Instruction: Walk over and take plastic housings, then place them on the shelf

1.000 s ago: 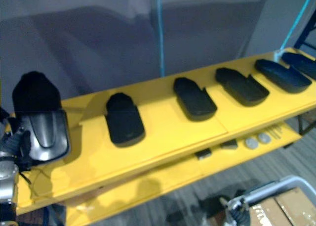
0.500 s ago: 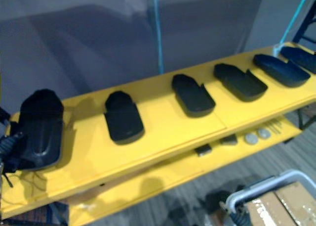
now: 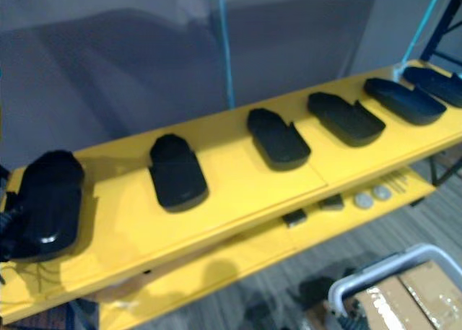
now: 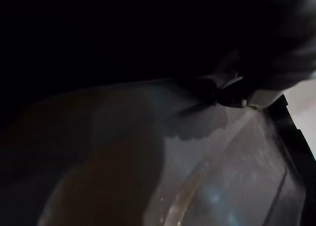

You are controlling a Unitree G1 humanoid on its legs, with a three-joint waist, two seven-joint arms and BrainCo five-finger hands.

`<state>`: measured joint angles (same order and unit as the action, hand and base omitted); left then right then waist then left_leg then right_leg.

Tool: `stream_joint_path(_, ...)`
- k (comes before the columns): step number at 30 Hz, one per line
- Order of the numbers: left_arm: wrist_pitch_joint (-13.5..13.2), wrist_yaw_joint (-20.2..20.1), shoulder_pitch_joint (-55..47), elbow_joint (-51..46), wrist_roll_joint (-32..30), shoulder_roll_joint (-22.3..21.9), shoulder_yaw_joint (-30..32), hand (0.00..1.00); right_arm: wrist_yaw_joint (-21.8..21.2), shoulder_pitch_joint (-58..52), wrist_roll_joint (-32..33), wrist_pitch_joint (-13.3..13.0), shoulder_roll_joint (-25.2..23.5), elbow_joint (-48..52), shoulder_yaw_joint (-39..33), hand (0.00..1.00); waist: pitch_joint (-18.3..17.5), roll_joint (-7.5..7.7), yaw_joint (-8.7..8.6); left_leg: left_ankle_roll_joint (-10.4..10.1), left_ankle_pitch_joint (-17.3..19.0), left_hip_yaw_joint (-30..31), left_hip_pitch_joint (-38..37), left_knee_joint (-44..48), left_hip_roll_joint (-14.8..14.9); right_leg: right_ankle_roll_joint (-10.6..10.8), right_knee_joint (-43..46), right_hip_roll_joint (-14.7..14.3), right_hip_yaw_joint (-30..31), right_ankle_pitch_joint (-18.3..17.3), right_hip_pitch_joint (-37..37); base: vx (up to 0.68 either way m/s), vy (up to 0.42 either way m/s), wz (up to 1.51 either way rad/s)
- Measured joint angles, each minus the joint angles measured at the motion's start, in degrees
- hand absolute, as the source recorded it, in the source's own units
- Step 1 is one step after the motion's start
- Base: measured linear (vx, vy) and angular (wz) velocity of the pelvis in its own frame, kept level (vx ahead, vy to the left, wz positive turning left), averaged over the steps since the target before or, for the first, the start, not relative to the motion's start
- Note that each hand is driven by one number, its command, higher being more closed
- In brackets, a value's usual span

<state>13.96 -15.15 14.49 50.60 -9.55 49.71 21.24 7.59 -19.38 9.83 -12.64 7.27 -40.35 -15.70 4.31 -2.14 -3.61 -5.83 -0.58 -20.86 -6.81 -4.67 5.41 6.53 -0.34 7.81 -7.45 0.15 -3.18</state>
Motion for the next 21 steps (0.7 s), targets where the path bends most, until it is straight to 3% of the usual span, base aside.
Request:
stream_joint_path(9,0.78,1.23,0.17,2.8,0.52,-0.02,0.07,1.0,-0.12,1.26,-0.62,0.0,1.7,-0.91,-1.37,0.0,1.87,0.5,-0.38,-0.02,0.05,-0.17,0.09,0.01,-0.04,0.04,-0.21,-0.08,0.36,0.13,0.17,0.0,0.0,0.0)
stream_joint_path(16,-0.62,3.28,1.01,2.81,0.56,-0.03,0.06,1.0,-0.78,3.16,-1.14,-0.02,3.99,-1.14,-3.62,0.0,4.26,-0.3,-0.45,-0.02,0.05,-0.24,0.42,0.03,-0.04,0.06,-0.19,-0.11,0.6,0.26,0.61,0.0,0.0,0.0)
stream_joint_path(21,-1.4,3.88,1.71,2.81,0.65,-0.03,0.0,1.0,-1.89,3.38,-1.13,-0.03,5.47,-1.13,-4.25,0.0,4.71,-0.08,-0.66,-0.05,0.08,-0.39,0.89,0.04,-0.06,0.03,-0.21,-0.14,1.04,0.4,1.22,0.01,0.0,-0.02)
